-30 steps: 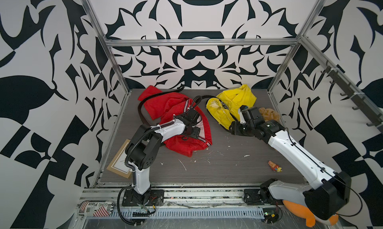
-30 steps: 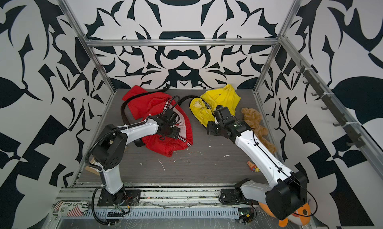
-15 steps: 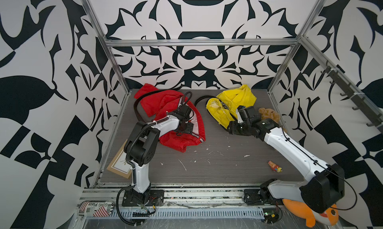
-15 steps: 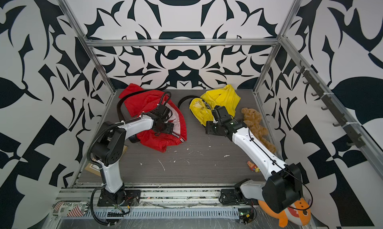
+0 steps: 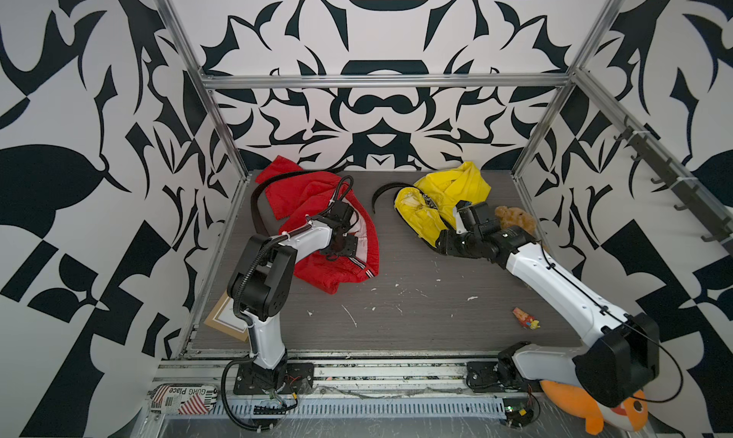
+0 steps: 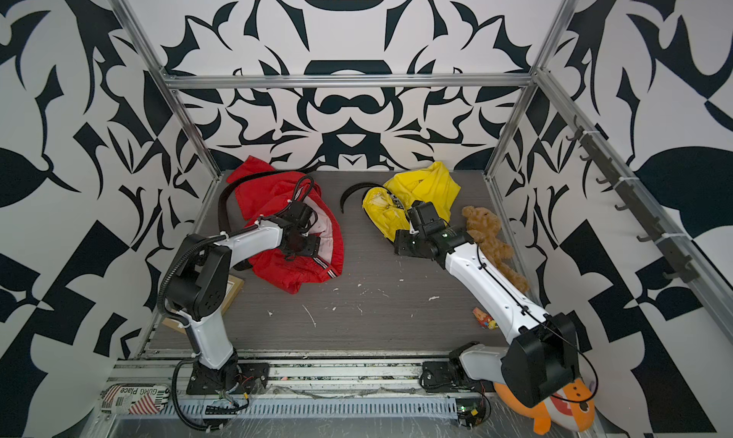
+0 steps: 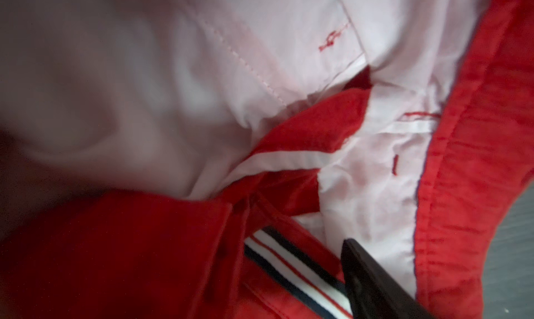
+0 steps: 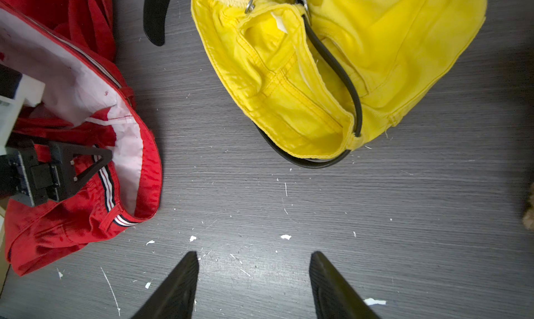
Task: Remove the belt from the trousers
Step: Adjust the trousers at the center of the board.
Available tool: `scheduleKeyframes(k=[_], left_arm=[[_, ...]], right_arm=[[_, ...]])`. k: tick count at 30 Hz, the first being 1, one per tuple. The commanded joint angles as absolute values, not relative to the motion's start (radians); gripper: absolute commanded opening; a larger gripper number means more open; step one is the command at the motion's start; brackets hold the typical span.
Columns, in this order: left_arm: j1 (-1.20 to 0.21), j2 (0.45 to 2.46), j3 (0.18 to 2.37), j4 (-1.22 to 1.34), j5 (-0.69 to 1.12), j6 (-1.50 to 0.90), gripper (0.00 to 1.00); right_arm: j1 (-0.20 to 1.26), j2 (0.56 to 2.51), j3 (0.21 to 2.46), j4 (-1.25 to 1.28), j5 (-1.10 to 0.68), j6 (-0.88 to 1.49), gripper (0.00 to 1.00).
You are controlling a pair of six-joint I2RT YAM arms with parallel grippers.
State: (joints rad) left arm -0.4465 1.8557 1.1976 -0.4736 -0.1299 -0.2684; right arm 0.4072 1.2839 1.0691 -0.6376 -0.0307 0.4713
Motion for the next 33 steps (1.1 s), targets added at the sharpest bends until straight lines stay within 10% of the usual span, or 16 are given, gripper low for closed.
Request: scheduleKeyframes(k=[1,21,33], left_arm=[[-0.408,1.835,1.146,-0.580,-0.174,-0.298,0.76],[-0.662,1.592,1.212,-0.608,-0.225,-0.337,0.94],[-0.658,1.889,1.273,-0.496,-0.104,-0.408,0.86]], right_arm=[[0.403,1.288,1.065,-0.601,-0.039,0.473,0.65],[0.238,1.612,1.275,-0.517,0.057,0.287,0.67],[0.228,1.930,1.486,-0.597,0.148,0.213,0.67]])
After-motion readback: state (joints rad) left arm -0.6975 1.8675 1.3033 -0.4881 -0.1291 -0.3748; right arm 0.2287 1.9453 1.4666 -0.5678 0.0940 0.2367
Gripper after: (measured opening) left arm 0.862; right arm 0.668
